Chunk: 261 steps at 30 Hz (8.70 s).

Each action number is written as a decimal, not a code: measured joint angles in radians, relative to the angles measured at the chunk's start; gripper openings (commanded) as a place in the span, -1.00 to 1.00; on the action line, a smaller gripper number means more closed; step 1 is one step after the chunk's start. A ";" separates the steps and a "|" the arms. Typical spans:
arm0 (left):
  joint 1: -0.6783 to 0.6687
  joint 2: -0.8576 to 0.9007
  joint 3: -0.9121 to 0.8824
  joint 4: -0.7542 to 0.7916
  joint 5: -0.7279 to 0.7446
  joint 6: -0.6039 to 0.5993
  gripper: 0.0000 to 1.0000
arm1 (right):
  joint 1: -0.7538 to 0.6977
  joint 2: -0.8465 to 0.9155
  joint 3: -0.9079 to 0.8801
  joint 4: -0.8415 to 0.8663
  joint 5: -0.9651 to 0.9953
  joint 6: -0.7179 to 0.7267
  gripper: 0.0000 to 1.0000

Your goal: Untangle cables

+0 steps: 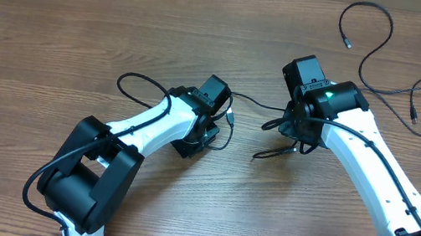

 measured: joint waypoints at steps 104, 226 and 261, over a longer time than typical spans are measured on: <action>0.306 -0.051 0.200 -0.602 -0.397 0.468 -0.89 | 0.328 0.000 -0.151 0.259 -0.072 0.595 -0.68; 0.306 -0.051 0.200 -0.546 -0.383 0.472 -0.88 | -0.157 -0.112 -0.229 0.516 -0.637 -0.003 0.07; 0.336 -0.069 0.351 -0.612 -0.103 0.760 0.84 | -0.004 -0.009 -0.229 0.457 -0.684 -0.152 0.53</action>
